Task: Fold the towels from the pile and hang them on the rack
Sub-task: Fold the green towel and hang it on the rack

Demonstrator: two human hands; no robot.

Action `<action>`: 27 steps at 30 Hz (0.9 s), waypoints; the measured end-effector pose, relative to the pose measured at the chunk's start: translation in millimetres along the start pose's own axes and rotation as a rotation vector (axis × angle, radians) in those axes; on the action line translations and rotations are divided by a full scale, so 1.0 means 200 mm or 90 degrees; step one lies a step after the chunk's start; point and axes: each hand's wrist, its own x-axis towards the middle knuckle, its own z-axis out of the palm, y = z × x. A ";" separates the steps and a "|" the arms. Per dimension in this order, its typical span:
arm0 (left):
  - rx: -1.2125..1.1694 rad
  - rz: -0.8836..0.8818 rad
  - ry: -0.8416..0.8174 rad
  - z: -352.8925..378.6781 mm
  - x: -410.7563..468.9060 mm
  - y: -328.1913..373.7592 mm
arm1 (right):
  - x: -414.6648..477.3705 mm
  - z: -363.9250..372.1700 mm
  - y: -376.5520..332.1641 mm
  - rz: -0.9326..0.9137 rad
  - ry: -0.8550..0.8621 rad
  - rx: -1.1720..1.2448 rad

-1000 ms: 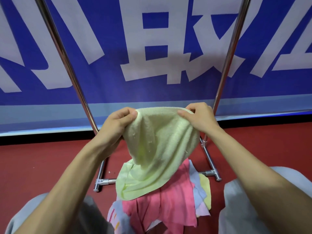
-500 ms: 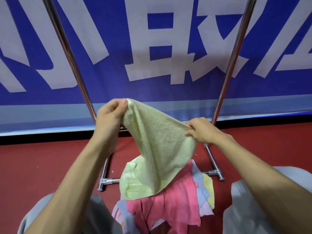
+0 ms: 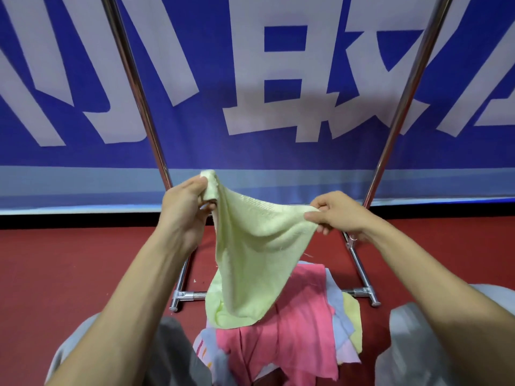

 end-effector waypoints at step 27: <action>-0.019 -0.178 -0.086 0.32 -0.18 -0.28 | -0.23 0.10 -0.18 -0.228 0.117 -0.106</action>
